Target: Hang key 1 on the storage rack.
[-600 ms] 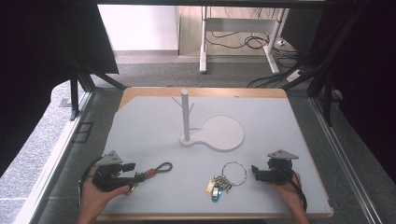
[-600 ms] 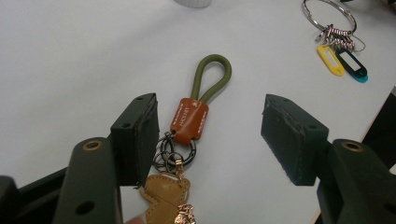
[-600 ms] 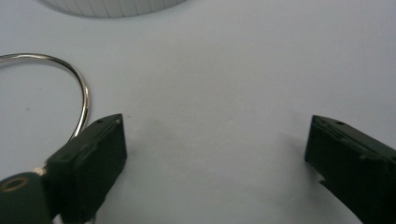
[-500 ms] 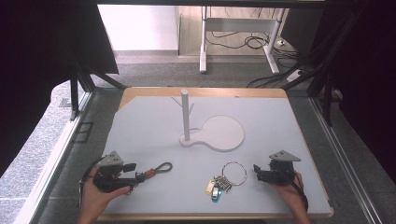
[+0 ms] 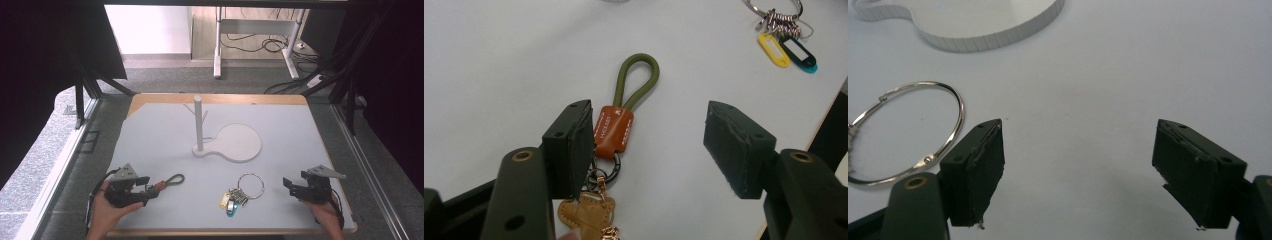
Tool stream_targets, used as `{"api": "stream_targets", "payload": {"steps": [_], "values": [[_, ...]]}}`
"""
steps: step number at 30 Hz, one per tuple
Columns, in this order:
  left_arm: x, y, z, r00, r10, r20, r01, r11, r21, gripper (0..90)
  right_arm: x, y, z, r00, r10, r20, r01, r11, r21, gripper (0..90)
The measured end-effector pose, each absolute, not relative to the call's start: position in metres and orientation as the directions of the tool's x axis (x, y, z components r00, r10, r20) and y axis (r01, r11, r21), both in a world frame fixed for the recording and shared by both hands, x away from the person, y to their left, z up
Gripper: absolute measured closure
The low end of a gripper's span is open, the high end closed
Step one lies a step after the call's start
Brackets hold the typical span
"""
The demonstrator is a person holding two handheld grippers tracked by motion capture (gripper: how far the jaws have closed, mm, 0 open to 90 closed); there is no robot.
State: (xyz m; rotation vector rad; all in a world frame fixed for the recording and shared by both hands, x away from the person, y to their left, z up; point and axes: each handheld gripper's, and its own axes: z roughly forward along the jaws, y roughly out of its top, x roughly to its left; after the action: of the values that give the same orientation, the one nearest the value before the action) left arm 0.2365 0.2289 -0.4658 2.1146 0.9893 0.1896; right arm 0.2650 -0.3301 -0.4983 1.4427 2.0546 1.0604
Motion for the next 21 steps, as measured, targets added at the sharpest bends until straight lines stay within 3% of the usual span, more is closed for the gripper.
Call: {"api": "stream_targets", "payload": {"steps": [10,21], "values": [[0.233,0.232,-0.456,0.713,0.671,-0.2,0.531,-0.331,0.78,36.2,0.264,-0.332,-0.501,-0.406,0.908,0.1,0.613,0.189,0.767,25.3],[0.243,0.23,-0.443,0.734,0.652,-0.191,0.529,-0.371,0.763,36.7,0.265,-0.33,-0.5,-0.431,0.898,0.087,0.615,0.222,0.757,26.4]]}}
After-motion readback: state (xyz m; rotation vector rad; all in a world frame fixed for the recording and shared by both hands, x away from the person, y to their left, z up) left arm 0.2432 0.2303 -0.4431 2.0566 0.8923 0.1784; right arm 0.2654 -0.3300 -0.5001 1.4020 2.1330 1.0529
